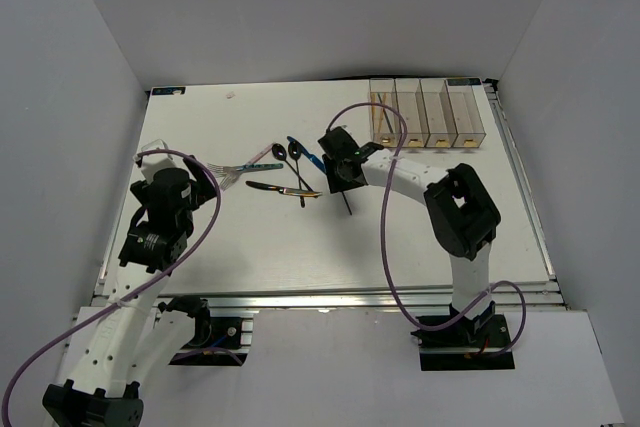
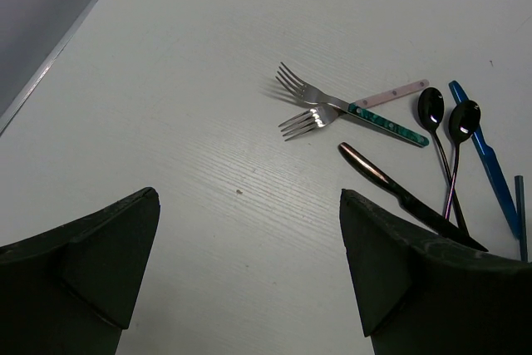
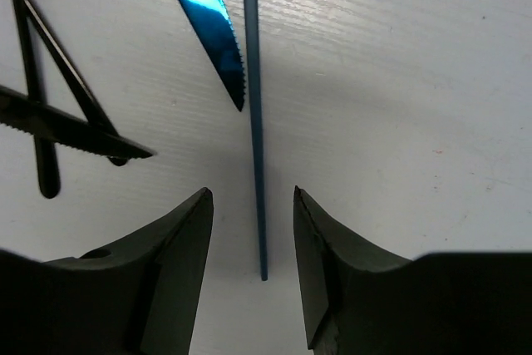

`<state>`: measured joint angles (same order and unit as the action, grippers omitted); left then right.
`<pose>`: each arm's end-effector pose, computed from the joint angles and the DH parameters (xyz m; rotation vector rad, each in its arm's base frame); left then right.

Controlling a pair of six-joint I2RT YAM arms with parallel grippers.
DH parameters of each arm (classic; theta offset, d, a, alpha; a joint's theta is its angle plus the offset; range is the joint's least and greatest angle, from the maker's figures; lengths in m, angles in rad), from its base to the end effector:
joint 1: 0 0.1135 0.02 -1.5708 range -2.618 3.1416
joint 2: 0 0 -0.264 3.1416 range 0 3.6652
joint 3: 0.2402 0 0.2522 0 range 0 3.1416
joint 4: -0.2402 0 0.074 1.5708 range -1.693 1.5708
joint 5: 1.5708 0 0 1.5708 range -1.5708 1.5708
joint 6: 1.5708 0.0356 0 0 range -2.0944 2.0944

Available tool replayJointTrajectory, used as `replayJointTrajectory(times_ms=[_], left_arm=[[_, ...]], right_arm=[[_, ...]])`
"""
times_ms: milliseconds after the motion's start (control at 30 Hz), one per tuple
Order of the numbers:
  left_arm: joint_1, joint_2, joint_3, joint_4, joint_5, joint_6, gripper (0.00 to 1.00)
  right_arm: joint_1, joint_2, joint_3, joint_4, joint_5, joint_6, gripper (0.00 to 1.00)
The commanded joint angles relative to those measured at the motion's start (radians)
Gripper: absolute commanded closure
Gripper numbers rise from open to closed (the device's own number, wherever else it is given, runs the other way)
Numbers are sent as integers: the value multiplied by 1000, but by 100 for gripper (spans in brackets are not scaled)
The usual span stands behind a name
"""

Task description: Sort the eating utensils into containers

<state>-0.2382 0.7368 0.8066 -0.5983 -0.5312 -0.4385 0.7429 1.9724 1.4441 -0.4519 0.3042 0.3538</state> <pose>0.1549 -0.0191 0.3150 -0.5104 1.9576 0.1320 0.3203 0.2797 0.1952 -0.3666 2.4598 0.0690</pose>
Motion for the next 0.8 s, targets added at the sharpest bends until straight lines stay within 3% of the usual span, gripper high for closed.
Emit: replayJointTrajectory(times_ms=[0,333,567,733,767], left_arm=[[-4,-2,-1,-1,-10,-6,2],[-6,4,-1,-1,-9,-5,2],[-7,7,-1,0,-6,-3,2],[-10,7,-3,0,-6,-3,2],[-10,7,-1,0,-6,-3,2]], right_arm=[[-4,40,44,-8,15,-44,51],[-50,132,111,-5,-30,-92,54],[-77,226,171,-28,-62,-111,64],[-105,290,214,-50,-102,-122,84],[-106,298,223,-59,-99,-125,94]])
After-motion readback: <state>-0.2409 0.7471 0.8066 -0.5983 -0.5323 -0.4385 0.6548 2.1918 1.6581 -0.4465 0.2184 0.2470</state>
